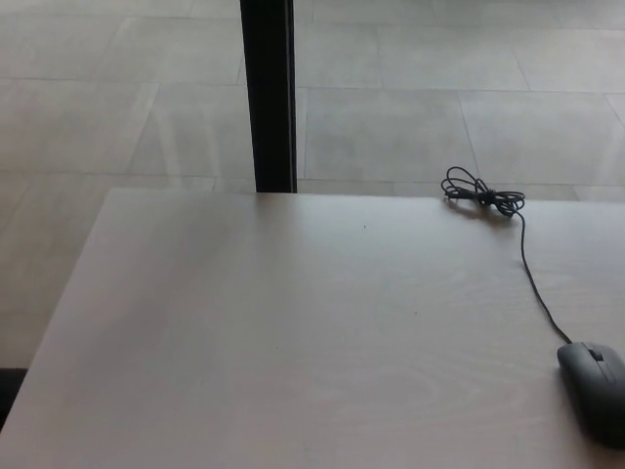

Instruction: The robot uses its right fingers to click on the left button of the black mouse placed on the table.

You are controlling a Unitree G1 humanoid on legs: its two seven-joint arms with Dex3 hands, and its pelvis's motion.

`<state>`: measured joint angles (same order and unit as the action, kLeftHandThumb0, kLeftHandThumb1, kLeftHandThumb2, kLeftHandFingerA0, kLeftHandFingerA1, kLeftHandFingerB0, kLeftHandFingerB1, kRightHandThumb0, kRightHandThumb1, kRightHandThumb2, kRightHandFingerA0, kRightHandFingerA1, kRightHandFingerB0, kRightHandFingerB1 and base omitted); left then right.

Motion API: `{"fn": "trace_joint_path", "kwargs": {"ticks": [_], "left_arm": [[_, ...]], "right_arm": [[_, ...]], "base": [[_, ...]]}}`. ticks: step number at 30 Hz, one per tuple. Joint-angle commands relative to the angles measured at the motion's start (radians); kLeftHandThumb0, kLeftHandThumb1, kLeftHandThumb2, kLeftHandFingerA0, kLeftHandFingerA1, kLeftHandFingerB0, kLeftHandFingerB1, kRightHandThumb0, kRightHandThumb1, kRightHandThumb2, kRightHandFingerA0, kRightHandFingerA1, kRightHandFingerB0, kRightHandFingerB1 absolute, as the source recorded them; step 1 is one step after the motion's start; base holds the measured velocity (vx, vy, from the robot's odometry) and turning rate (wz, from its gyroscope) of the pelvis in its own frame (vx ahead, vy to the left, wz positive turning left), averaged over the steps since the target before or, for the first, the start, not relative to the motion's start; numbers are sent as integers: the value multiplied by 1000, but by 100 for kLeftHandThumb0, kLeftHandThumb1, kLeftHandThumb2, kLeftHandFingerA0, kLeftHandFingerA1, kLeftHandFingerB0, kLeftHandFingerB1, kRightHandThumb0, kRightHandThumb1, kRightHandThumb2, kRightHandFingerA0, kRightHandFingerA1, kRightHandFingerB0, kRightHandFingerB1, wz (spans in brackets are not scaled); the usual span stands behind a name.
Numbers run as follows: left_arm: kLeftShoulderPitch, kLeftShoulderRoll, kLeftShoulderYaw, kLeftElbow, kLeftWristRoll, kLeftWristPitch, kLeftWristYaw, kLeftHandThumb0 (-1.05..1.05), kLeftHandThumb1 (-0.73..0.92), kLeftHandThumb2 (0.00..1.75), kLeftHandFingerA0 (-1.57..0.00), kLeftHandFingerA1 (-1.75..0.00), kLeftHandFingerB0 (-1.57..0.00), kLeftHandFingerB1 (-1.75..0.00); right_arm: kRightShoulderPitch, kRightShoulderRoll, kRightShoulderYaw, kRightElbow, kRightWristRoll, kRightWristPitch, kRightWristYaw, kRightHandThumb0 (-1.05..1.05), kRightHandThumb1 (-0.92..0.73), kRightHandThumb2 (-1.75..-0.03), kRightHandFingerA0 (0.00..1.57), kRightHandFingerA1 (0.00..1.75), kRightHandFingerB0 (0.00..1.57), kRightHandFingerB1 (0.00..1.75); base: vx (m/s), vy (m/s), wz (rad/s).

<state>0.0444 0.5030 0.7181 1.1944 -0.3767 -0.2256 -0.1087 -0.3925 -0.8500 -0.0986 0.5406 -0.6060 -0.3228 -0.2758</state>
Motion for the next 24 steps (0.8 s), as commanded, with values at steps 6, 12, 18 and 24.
{"fn": "trace_joint_path", "kwargs": {"ticks": [6, 12, 18, 24], "left_arm": [[8, 7, -7, -5, -6, -21, 0, -91, 92, 90, -72, -54, -57, -49], [10, 3, -4, 4, -10, -29, -11, -92, 92, 90, -72, -55, -53, -48], [4, -6, -9, 8, -4, -25, 3, -92, 92, 92, -77, -56, -65, -50], [1, -11, -1, 5, -16, -16, -7, -96, 92, 92, -76, -56, -64, -50]], "right_arm": [[258, 217, -582, -42, 566, 273, 68, -78, -87, -66, 72, 66, 49, 46], [308, 355, -756, -38, 701, 391, 44, -75, -86, -66, 66, 57, 46, 44], [338, 511, -820, -11, 787, 412, 34, -75, -89, -67, 63, 52, 44, 43], [323, 626, -856, -90, 862, 506, 32, -69, -87, -66, 64, 53, 43, 41]], "base": [[0, 0, 0], [0, 0, 0], [0, 0, 0], [0, 0, 0]]}}
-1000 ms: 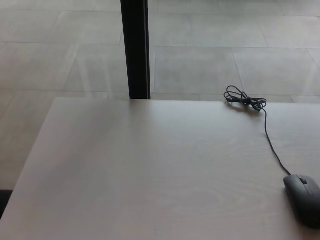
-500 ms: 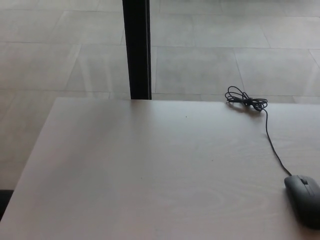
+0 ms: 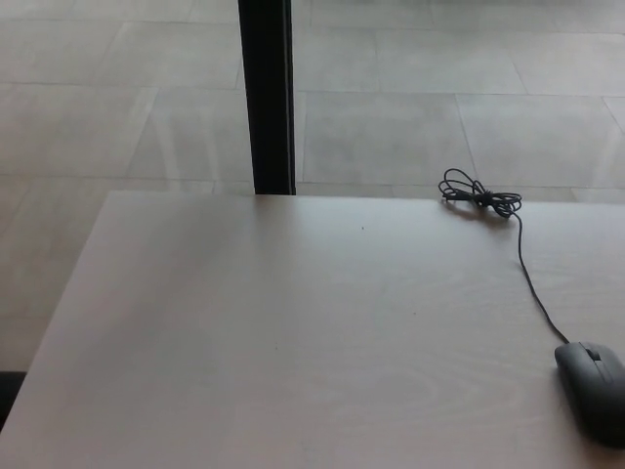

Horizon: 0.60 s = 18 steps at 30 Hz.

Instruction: The robot uses its right fingers to click on the left button of the black mouse placed on the table.

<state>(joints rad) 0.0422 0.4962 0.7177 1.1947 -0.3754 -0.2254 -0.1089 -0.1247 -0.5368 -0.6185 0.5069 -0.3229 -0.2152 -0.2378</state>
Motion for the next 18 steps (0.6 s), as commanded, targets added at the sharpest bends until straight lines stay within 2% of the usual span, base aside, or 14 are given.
{"fn": "trace_joint_path", "kwargs": {"ticks": [1, 2, 3, 4, 5, 8, 11, 12, 13, 14, 15, 16, 17, 18], "left_arm": [[1, 2, 2, 5, -19, -15, -6, -96, 92, 92, -76, -56, -64, -50], [11, -1, 3, 1, -20, -27, -18, -86, 83, 121, -68, -61, -62, -59], [10, -2, 5, 2, -22, -29, -14, -93, 92, 89, -74, -57, -56, -50], [10, -2, 5, 2, -21, -28, -10, -92, 92, 90, -74, -56, -55, -50], [9, -2, 3, 0, -19, -25, -6, -94, 92, 93, -78, -58, -60, -51], [4, -2, 6, 1, -24, -17, -6, -92, 92, 90, -77, -57, -59, -50], [4, -3, 4, 7, -22, -21, -15, -92, 92, 90, -69, -54, -54, -49], [5, -3, 3, 9, -21, -22, -18, -86, 86, 125, -64, -61, -52, -56], [6, -3, 2, 8, -19, -21, -19, -86, 86, 125, -64, -61, -52, -56], [3, -2, 6, 8, -25, -7, -12, -91, 92, 90, -73, -55, -56, -49], [4, -3, 6, 4, -26, -6, -13, -95, 92, 93, -72, -55, -57, -49], [5, -4, 6, 3, -25, -7, -14, -95, 92, 93, -72, -55, -57, -49], [3, -4, 6, 5, -25, -6, -8, -92, 92, 90, -75, -56, -59, -49], [2, -4, 6, 5, -24, -6, -7, -92, 92, 90, -75, -56, -59, -49]], "right_arm": [[47, 320, -335, -57, 576, 399, -7, -69, -87, -66, 64, 53, 43, 41], [34, 330, -342, -41, 596, 399, 8, -68, -87, -66, 61, 53, 42, 41], [37, 335, -344, -47, 603, 402, 19, -70, -84, -68, 57, 53, 40, 41], [38, 341, -346, -56, 605, 410, 25, -69, -88, -66, 56, 50, 43, 40], [41, 352, -345, -71, 605, 415, 26, -72, -83, -68, 52, 51, 40, 40], [50, 375, -346, -110, 605, 433, 31, -70, -88, -66, 52, 51, 43, 40], [65, 383, -336, -104, 586, 429, 56, -69, -88, -66, 55, 51, 42, 39], [67, 385, -335, -101, 582, 432, 62, -70, -87, -66, 53, 50, 42, 39], [66, 386, -337, -101, 581, 438, 63, -70, -87, -66, 53, 50, 42, 39], [72, 387, -328, -104, 570, 438, 69, -71, -88, -66, 53, 49, 41, 38], [75, 391, -326, -112, 567, 445, 73, -64, -69, -110, 51, 64, 24, 48], [75, 392, -327, -116, 568, 449, 74, -64, -69, -110, 51, 64, 24, 48], [85, 397, -315, -125, 558, 438, 87, -71, -88, -66, 52, 51, 39, 39], [87, 399, -314, -130, 557, 440, 89, -71, -88, -66, 52, 51, 39, 39]], "base": [[0, 0, 0], [0, 0, 0], [0, 0, 0], [0, 0, 0], [0, 0, 0], [0, 0, 0], [0, 0, 0], [0, 0, 0], [0, 0, 0], [0, 0, 0], [0, 0, 0], [0, 0, 0], [0, 0, 0], [0, 0, 0]]}}
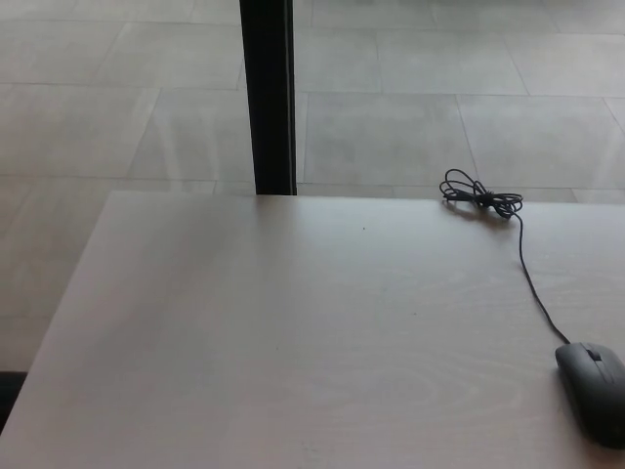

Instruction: The robot uses its right fingers to click on the left button of the black mouse placed on the table.

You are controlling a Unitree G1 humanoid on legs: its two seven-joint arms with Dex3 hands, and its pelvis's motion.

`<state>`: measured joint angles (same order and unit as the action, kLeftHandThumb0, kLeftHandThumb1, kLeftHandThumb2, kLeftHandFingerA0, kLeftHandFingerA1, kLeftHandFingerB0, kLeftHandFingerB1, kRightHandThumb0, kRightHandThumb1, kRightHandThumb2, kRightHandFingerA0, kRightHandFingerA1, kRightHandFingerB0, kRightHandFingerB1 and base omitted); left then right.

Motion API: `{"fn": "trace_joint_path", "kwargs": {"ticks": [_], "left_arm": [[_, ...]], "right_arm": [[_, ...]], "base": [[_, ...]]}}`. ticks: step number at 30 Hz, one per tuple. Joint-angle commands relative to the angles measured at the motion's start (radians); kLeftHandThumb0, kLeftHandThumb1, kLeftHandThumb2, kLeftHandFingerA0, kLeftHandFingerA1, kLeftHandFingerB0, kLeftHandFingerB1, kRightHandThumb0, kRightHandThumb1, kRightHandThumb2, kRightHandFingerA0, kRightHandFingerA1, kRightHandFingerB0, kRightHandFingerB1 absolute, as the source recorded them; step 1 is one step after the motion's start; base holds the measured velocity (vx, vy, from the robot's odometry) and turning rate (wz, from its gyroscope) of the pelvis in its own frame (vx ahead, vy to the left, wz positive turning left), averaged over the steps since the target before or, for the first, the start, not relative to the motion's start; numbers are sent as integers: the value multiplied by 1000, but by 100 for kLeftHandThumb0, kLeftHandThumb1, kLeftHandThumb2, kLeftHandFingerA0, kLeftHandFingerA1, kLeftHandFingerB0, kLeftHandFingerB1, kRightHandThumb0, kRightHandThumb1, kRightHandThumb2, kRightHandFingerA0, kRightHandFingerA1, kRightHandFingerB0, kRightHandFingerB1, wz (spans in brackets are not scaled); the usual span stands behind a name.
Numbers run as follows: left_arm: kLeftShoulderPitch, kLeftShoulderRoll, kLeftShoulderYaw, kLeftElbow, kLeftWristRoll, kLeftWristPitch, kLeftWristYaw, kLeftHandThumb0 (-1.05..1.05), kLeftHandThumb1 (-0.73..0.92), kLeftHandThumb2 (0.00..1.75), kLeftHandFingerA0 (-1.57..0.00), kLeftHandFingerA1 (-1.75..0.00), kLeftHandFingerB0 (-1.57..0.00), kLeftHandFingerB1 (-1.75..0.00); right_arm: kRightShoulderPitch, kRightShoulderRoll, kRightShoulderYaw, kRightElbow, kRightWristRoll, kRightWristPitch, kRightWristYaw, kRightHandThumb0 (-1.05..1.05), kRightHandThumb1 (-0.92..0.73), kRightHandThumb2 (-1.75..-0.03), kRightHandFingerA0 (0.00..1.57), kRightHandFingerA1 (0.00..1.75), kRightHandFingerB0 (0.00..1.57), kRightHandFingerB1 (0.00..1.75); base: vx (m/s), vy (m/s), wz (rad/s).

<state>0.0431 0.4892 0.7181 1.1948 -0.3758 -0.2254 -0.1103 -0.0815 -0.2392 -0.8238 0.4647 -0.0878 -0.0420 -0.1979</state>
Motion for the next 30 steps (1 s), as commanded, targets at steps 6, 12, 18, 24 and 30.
{"fn": "trace_joint_path", "kwargs": {"ticks": [6, 12, 18, 24, 30], "left_arm": [[6, 3, 5, 4, -22, -17, -13, -93, 92, 92, -75, -56, -58, -50], [9, 4, 2, 3, -18, -6, -6, -92, 91, 93, -68, -54, -53, -50], [7, 5, 2, 10, -17, -7, 1, -91, 92, 90, -75, -56, -55, -49], [11, 4, -2, 13, -13, -18, -4, -92, 91, 90, -75, -56, -54, -49], [3, 9, 1, 16, -19, -3, -11, -95, 92, 90, -72, -55, -58, -51]], "right_arm": [[42, 102, -98, -80, 310, 277, 46, -72, -88, -66, 58, 52, 42, 39], [66, 114, -79, -136, 329, 322, 51, -70, -89, -67, 58, 51, 40, 38], [91, 121, -59, -189, 351, 363, 38, -69, -88, -66, 61, 52, 40, 38], [112, 102, -15, -179, 357, 343, 48, -71, -90, -67, 56, 52, 39, 39], [131, 93, 7, -186, 381, 347, 52, -71, -90, -67, 56, 51, 38, 38]], "base": [[0, 0, 0], [0, 0, 0], [0, 0, 0], [0, 0, 0], [0, 0, 0]]}}
